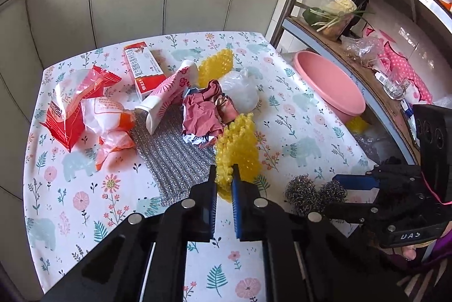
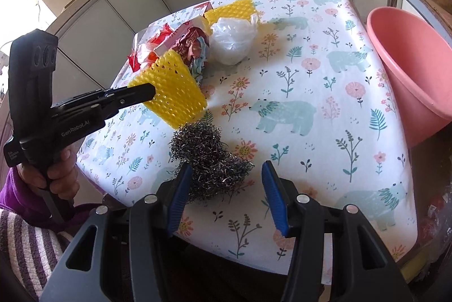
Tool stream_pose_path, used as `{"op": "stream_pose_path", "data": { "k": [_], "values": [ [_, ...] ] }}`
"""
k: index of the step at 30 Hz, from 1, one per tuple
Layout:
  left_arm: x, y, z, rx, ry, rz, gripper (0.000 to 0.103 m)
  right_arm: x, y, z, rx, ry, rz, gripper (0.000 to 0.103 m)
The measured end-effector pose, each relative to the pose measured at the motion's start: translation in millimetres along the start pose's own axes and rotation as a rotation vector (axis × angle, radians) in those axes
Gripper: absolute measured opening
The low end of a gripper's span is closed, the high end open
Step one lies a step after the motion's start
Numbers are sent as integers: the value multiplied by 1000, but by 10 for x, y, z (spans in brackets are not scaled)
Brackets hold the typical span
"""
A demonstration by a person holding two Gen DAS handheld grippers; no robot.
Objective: Collect trash
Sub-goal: 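Grasp the yellow mesh sleeve with the left gripper while the right gripper grasps the steel wool, then carry both items over the pink bucket and open both grippers to drop them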
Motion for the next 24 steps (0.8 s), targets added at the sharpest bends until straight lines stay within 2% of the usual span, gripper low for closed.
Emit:
{"op": "stream_pose_path", "data": {
  "k": [4, 7, 13, 19, 24],
  "values": [
    [-13, 117, -33, 10, -25, -22, 8, 7, 2, 19, -1, 8, 2, 28],
    [-2, 222, -56, 27, -33, -35, 8, 9, 37, 22, -8, 0, -7, 19],
    [-102, 465, -115, 54, -67, -77, 8, -44, 262, 37, -12, 1, -67, 16],
    [-344, 559, -289, 91, -92, -133, 8, -177, 588, -109, -10, -46, -194, 16],
    [-617, 436, -543, 151, -122, -164, 8, -349, 913, -373, 64, -72, -311, 16]
  ]
}}
Point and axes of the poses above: each gripper's, at about its wrist camera, not at the fingertips, and y roughly against the way its jaws point, z to its left, x to its underside, the point moved 1 cm from there along -y, roughly the way its jaws point, and after that the axes turned 13 degrees about -z, right-handed, at the moved point
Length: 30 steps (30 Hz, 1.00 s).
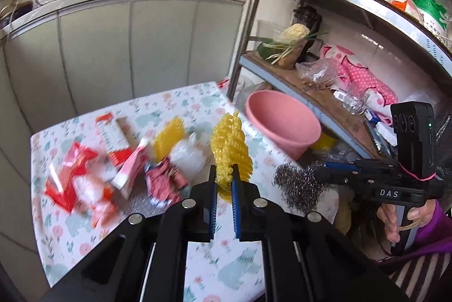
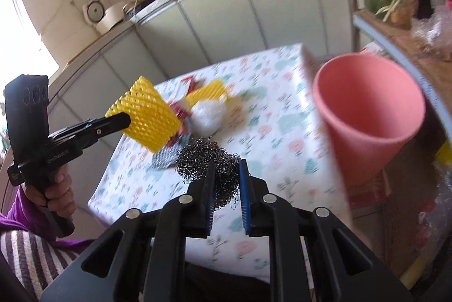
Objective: Collect trash
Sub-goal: 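Carry both items over the pink bucket and open both grippers to drop them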
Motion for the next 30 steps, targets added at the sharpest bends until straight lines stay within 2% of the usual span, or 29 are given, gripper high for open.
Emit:
{"op": "stream_pose_path", "data": {
  "k": [6, 12, 18, 25, 30],
  "values": [
    [-344, -399, -355, 80, -59, -37, 8, -349, 165, -432, 147, -30, -136, 16],
    [-549, -982, -677, 149, -90, -44, 8, -554, 35, -807, 322, -12, -202, 16],
    [-538, -1642, -880, 188, -96, 13, 8, -577, -168, -1185, 432, -61, -193, 16],
    [-394, -2262, -932, 172, -96, 92, 8, -519, -465, -1512, 512, -104, -147, 16],
    [-253, -2551, -926, 146, -96, 148, 8, -426, -623, -1646, 548, -127, -110, 16]
  ]
}}
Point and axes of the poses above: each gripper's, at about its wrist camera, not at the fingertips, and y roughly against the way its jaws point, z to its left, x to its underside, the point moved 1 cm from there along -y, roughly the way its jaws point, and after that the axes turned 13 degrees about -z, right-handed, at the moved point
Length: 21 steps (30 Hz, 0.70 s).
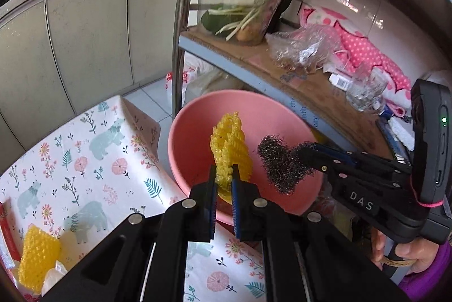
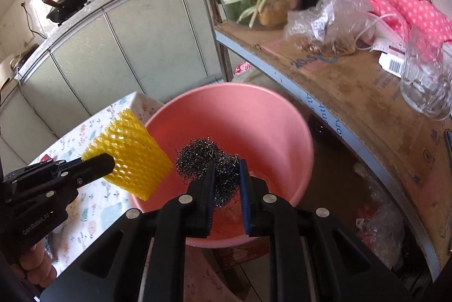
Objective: Collect trash
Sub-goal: 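Carry both items over the pink bucket and open both grippers to drop them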
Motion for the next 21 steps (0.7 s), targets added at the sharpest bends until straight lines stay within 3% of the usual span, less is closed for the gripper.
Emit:
{"op": "stream_pose_path", "data": {
  "k": [6, 9, 11, 13, 21],
  "values": [
    [114, -147, 23, -2, 10, 38, 9, 114, -109, -49, 24, -3, 39, 16],
    [128, -188, -1, -4, 6, 45, 10, 131, -130, -41, 37, 4, 39, 21],
    [128, -213, -8, -5, 21, 55, 16, 140, -132, -37, 41, 8, 39, 23],
    [126, -216, -7, -26, 38, 65, 34, 137, -137, -49, 29, -2, 46, 25],
    [14, 7, -32, -38, 50, 8, 40, 107, -100, -39, 10, 11, 35, 34]
  ]
}}
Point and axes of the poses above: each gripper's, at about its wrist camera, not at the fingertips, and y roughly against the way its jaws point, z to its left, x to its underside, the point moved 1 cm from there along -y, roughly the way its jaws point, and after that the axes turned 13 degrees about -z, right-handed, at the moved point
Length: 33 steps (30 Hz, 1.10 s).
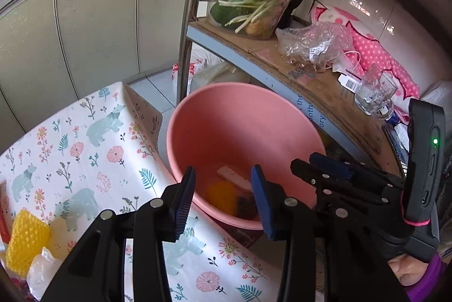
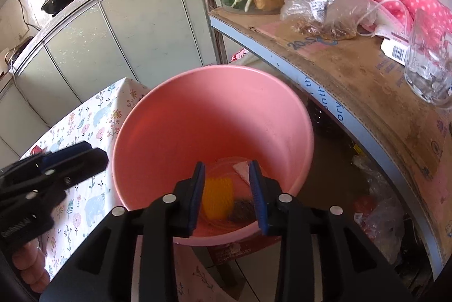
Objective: Collect trash
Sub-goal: 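Carry both items over the pink bucket and open both grippers to drop them, then move both open grippers back over the trash on the table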
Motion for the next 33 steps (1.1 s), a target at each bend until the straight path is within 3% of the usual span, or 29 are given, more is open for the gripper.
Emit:
{"op": "stream_pose_path", "data": {
  "k": [12, 18, 25, 33],
  "values": [
    [-93, 515, 24, -2, -9, -62, 41, -34, 343, 212, -50, 6, -54, 34],
    [-62, 848, 68, 5, -2, -76, 41, -22, 593, 422, -115, 34, -56, 34],
    [51, 1389, 214, -6, -11, -116, 41, 59, 839, 803, -229, 70, -48, 34],
    [192, 2146, 723, -107, 17, -182, 47, 146, 860, 1396, -398, 122, 26, 34]
  ]
}}
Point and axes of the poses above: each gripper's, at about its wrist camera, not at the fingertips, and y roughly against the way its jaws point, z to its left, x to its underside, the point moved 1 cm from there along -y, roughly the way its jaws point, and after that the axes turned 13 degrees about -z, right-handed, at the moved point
